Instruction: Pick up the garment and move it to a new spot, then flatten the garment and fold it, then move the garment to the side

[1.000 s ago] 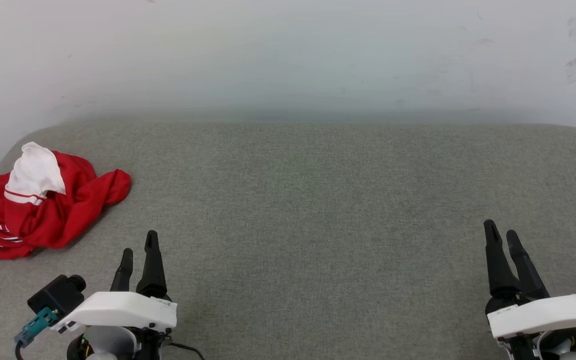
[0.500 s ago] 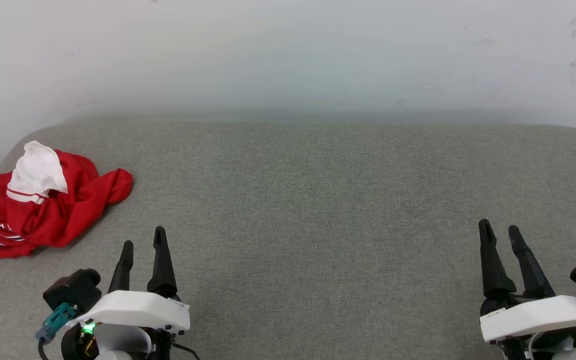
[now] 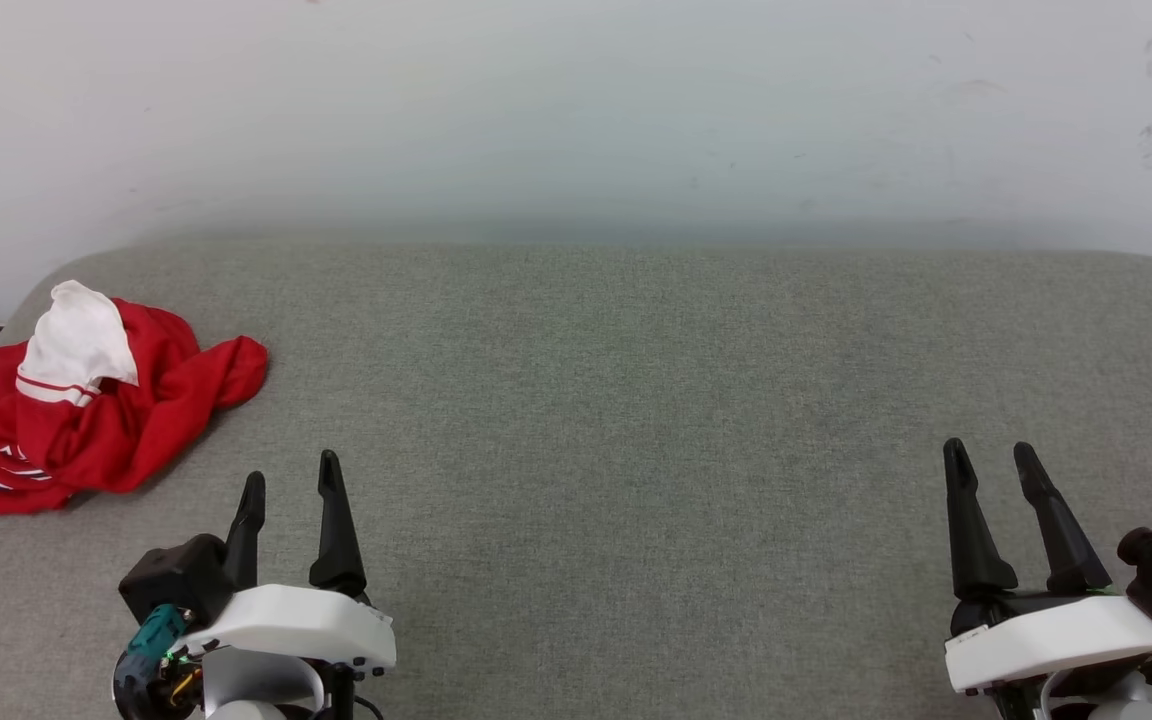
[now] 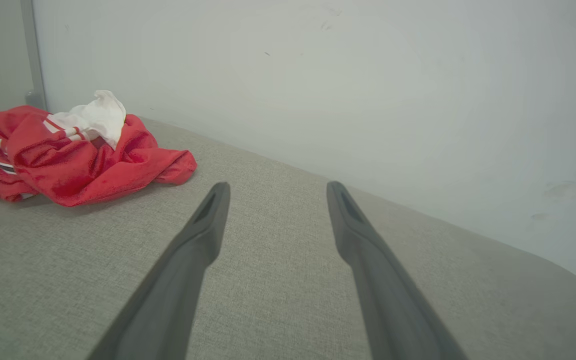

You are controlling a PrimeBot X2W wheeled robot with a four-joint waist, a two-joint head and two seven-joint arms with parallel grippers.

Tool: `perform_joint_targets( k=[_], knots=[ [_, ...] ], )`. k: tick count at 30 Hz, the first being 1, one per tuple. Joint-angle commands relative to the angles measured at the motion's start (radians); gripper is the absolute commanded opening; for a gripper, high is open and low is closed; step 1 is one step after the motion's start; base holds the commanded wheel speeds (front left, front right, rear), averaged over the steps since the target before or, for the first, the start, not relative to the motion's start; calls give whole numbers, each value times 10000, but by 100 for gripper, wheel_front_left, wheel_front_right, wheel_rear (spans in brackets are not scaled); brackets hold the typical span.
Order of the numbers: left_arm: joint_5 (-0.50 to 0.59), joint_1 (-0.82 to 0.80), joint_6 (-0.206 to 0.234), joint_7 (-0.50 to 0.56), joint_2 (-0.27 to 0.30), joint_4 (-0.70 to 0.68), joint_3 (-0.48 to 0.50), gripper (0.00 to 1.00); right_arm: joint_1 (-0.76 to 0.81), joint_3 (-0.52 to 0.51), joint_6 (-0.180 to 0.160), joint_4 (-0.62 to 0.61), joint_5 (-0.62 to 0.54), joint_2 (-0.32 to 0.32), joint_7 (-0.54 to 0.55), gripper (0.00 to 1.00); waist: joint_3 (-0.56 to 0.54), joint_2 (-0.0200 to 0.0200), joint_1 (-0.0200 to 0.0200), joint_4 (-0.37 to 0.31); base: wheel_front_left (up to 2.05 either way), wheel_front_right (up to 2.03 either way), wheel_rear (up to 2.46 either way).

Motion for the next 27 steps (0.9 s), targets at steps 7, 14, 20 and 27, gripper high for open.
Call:
perform_joint_targets(
  k=[7, 14, 20, 27],
  knots=[
    [802, 1, 181, -228, 99, -76, -166, 100, 53, 42, -2, -191, -824, 2, -215, 100, 0, 0, 0, 22, 0, 0, 0],
    [1414, 39, 255, -385, 125, -58, -281, 100, 118, 42, -2, -239, -1458, 3, -374, 100, -9, 0, 0, 47, 0, 0, 0],
    [1858, 53, 207, -506, 116, -30, -388, 100, 129, 68, -2, -286, -1949, 4, -499, 100, -15, 0, 0, 75, 0, 0, 0],
    [2237, 126, -2, -647, 61, 37, -441, 100, 230, 106, -3, -310, -2396, 7, -651, 100, -38, 0, 0, 105, 0, 0, 0]
  ],
)
